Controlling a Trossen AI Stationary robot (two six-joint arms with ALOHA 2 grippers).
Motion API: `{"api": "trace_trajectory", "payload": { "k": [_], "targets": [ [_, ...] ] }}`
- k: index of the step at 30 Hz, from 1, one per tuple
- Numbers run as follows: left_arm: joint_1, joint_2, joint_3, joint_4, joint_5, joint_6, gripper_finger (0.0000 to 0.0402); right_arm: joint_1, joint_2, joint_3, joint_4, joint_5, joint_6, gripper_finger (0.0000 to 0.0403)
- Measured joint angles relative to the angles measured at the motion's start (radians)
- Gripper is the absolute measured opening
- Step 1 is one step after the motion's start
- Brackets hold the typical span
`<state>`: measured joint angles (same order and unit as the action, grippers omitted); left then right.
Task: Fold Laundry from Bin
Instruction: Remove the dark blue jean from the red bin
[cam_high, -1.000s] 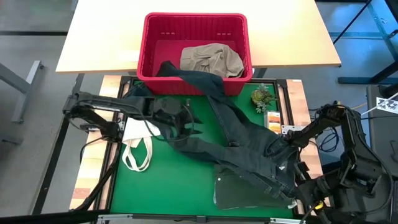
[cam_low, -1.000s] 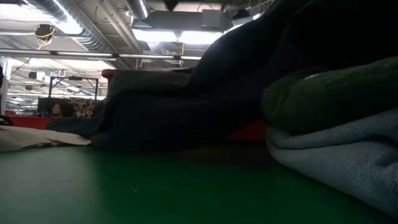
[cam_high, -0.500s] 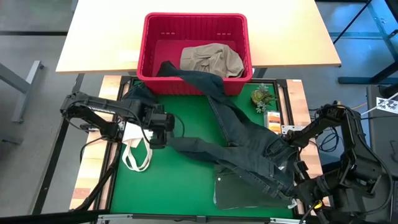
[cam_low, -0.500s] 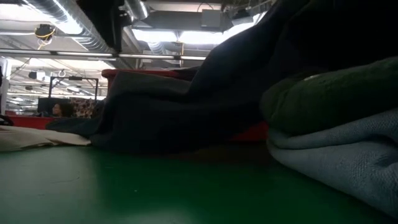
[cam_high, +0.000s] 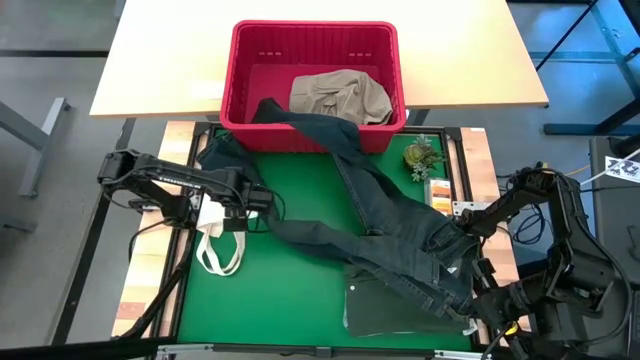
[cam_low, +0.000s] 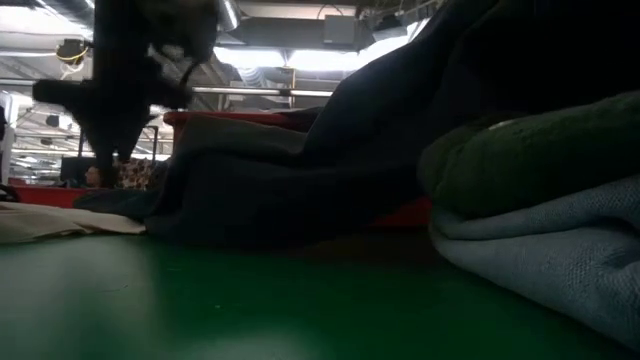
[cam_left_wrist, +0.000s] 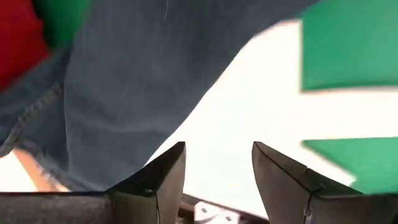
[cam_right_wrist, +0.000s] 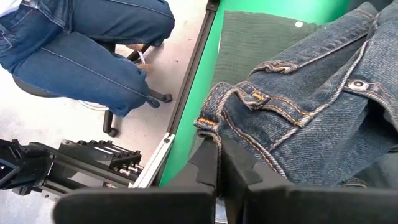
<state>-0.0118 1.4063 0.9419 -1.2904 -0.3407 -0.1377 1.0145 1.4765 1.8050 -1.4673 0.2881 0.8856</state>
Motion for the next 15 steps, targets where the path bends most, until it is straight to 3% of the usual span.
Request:
{"api": "trace_trajectory", "payload": {
  "k": [6,10,15],
  "targets": [
    [0.101,0.000,-0.147,0.077,-0.060,0.089,0.0179,0.000,0.000,0.000,0.000,0.016,0.000,0.0005],
    [0.154,0.000,-0.139,0.109,-0.073,0.093,0.0179,0.000,0.000,0.000,0.000,0.017,0.000,0.0003],
    [0.186,0.004,-0.139,0.292,-0.037,0.150,0.0179,0.000,0.000,0.000,-0.001,0.018,0.000,0.0005]
  ]
}}
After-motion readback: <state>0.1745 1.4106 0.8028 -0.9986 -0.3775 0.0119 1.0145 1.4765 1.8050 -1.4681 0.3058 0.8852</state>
